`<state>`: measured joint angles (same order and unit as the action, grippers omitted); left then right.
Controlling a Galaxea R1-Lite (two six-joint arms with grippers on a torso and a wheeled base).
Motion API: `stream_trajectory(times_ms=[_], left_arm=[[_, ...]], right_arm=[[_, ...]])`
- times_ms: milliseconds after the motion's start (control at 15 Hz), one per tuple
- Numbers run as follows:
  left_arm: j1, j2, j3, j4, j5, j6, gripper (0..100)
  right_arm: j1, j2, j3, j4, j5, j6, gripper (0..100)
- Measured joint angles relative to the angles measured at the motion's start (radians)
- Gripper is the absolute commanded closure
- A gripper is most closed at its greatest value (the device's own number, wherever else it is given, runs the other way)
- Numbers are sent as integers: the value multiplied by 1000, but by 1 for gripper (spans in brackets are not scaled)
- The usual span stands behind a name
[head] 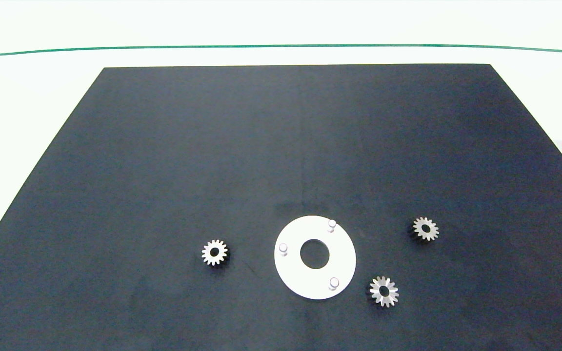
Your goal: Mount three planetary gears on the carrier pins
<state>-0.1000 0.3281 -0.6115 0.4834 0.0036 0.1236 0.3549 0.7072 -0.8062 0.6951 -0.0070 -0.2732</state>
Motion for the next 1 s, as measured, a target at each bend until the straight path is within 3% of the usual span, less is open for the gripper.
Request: stream_trajectory(times_ms=[200, 333, 533, 867, 1000], left_arm=[[3, 1, -3, 1, -1, 0, 0], [4, -3, -3, 17, -2, 0, 0], [4, -12, -3, 20, -2, 0, 0], [3, -20, -4, 19, -2, 0, 0], [3, -21, -4, 19, -2, 0, 0]], right_arm=[[81, 134, -13, -60, -11, -22, 0], [125, 217, -13, -82, -46, -24, 0], [193, 316, -6, -152, -62, -23, 0], [286, 439, 63, -400, -86, 6, 0], [321, 474, 91, -440, -93, 10, 0]])
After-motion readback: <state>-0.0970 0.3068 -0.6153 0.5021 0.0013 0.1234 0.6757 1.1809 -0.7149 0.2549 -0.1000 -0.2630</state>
